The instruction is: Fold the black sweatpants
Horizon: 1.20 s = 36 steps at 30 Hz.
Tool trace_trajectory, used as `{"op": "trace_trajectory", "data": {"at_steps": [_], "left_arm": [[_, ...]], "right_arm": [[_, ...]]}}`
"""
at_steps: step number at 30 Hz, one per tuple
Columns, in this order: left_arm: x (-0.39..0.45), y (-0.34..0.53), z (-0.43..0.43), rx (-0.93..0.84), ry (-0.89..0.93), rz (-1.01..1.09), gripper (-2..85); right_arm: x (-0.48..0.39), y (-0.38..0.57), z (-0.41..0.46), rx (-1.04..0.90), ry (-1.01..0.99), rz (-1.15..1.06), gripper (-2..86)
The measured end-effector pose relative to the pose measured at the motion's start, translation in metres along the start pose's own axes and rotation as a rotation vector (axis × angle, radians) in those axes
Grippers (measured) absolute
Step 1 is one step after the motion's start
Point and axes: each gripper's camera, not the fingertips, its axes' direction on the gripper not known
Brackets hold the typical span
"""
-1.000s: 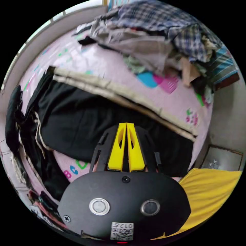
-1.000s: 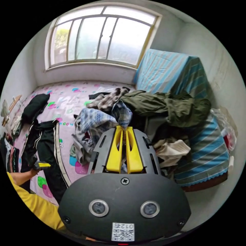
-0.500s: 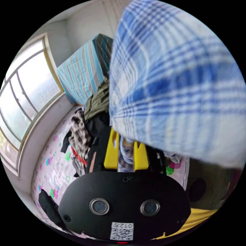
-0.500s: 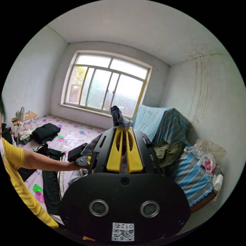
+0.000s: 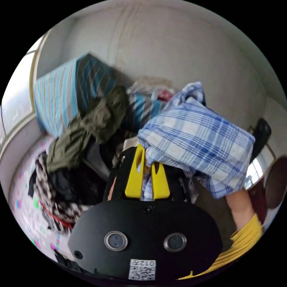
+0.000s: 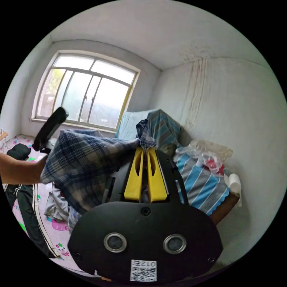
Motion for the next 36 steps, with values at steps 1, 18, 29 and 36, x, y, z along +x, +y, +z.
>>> {"op": "trace_trajectory", "data": {"at_steps": [1, 18, 29, 36], "left_arm": [[-0.011, 0.003, 0.018, -0.100, 0.002, -0.027, 0.2], [-0.282, 0.575, -0.045, -0.226, -0.103, -0.656, 0.5], [-0.356, 0.887, -0.155, 0.153, -0.358, -1.281, 0.6], [-0.456, 0.928, -0.176, 0.226, -0.360, -1.301, 1.1]], "right_arm": [[-0.001, 0.021, 0.034, -0.071, -0.001, 0.001, 1.8], [-0.097, 0.223, 0.334, -0.872, 0.054, -0.092, 7.7], [-0.371, 0.155, 0.332, -0.527, -0.649, -0.146, 1.6], [-0.605, 0.185, 0.434, -0.837, -1.073, -0.155, 0.5]]}}
